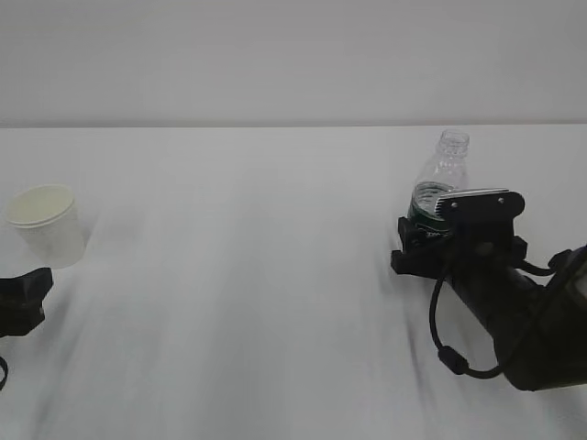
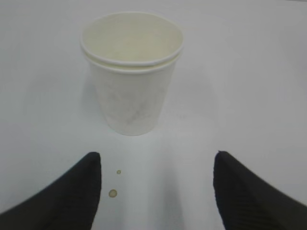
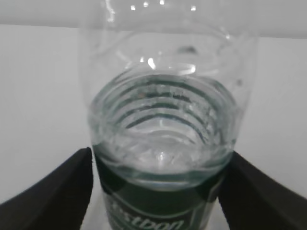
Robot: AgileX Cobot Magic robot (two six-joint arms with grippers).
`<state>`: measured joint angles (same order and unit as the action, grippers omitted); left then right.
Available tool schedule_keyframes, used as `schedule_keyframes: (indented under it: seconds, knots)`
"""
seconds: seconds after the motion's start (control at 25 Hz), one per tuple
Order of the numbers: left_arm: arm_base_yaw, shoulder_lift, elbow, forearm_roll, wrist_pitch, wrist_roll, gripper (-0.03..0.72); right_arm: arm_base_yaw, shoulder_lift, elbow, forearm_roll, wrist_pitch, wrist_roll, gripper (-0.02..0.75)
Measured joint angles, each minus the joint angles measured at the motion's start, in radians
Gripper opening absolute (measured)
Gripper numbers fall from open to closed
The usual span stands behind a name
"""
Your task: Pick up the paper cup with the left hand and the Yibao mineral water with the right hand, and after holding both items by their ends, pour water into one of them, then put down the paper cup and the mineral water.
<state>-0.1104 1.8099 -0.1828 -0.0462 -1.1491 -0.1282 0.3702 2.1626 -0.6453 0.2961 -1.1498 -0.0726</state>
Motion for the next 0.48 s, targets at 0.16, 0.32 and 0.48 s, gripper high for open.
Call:
schedule_keyframes:
  seconds: [0.16,0.32,0.48]
  knots:
    - [0.0,0.0,0.0,0.0,0.0,0.0,0.519,-0.019,0.0,-0.004,0.0,0.0,0.0,0.594]
    - [0.0,0.0,0.0,0.001,0.0,0.0,0.519,-0.038,0.007,-0.004,-0.002,0.0,0.0,0.594]
    - [0.0,0.0,0.0,0.001,0.0,0.0,0.519,-0.042,0.013,-0.013,-0.005,0.0,0.0,0.594]
